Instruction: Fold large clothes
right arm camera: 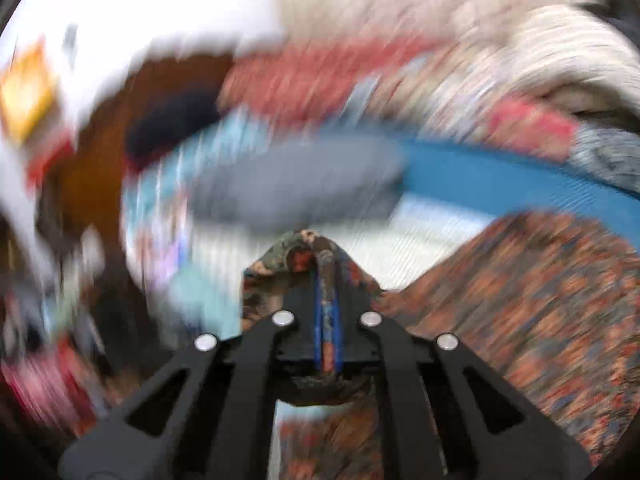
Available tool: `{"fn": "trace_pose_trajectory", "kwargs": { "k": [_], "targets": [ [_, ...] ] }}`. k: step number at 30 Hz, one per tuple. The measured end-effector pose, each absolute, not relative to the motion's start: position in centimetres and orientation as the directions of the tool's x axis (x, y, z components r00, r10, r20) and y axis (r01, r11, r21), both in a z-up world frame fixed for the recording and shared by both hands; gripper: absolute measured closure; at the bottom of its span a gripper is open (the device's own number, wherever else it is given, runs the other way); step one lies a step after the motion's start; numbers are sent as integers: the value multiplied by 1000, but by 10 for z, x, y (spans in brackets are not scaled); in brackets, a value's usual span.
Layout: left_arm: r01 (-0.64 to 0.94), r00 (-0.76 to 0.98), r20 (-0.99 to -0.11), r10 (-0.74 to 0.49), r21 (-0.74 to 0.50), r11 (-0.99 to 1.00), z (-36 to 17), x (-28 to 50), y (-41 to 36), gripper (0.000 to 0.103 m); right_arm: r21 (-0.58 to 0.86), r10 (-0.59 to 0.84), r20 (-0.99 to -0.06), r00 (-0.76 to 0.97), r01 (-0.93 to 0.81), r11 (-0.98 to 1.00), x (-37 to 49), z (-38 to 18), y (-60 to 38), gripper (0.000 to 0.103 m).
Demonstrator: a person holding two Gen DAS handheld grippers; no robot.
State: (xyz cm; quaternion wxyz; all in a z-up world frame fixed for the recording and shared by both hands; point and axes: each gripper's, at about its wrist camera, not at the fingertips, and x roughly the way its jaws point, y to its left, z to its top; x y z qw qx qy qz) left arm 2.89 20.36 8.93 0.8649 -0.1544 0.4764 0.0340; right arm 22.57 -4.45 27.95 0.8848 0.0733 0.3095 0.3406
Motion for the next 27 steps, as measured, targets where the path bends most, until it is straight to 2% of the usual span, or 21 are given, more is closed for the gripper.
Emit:
{"fn": "trace_pose_trajectory", "kwargs": {
  "k": [2,5,7,9,10,11,12,13,16,18,20,24,27],
  "targets": [
    [-153,543,-831,-118,-237,959,92,44,181,103,361,577,-422,700,-454,815,249,313,-105,99],
    [-77,549,-821,-159,-238,968,94,65,142,103,427,466,-391,793,-292,856,268,318,-190,98],
    [-33,541,-823,-173,-226,973,90,81,118,103,432,361,-429,828,-163,887,276,301,-239,98],
    [9,505,-842,-189,-214,977,79,100,91,103,340,175,-530,830,19,940,283,262,-284,97],
    [21,483,-853,-196,-213,977,72,107,83,103,298,93,-587,804,108,949,285,239,-302,89],
    [36,454,-866,-209,-216,976,63,115,73,103,272,46,-632,774,166,948,287,221,-311,59],
    [45,434,-875,-215,-218,975,57,118,66,103,239,-24,-716,698,277,931,289,188,-333,40],
    [54,424,-879,-218,-216,975,52,118,63,103,239,-47,-739,672,327,914,289,175,-346,27],
    [90,410,-888,-208,-187,978,44,113,56,103,390,-97,-748,657,553,736,261,142,-392,27],
    [94,420,-890,-176,-151,984,42,101,63,103,447,-74,-698,712,514,733,255,146,-380,28],
    [80,414,-898,-147,-125,989,37,89,73,103,371,-12,-686,728,364,854,277,160,-332,28],
    [65,378,-911,-165,-152,986,21,74,92,103,232,213,-724,656,-59,971,332,169,-188,28],
    [101,398,-900,-177,-149,984,22,65,80,103,125,242,-778,580,-235,964,364,152,-85,28]
  ]
}}
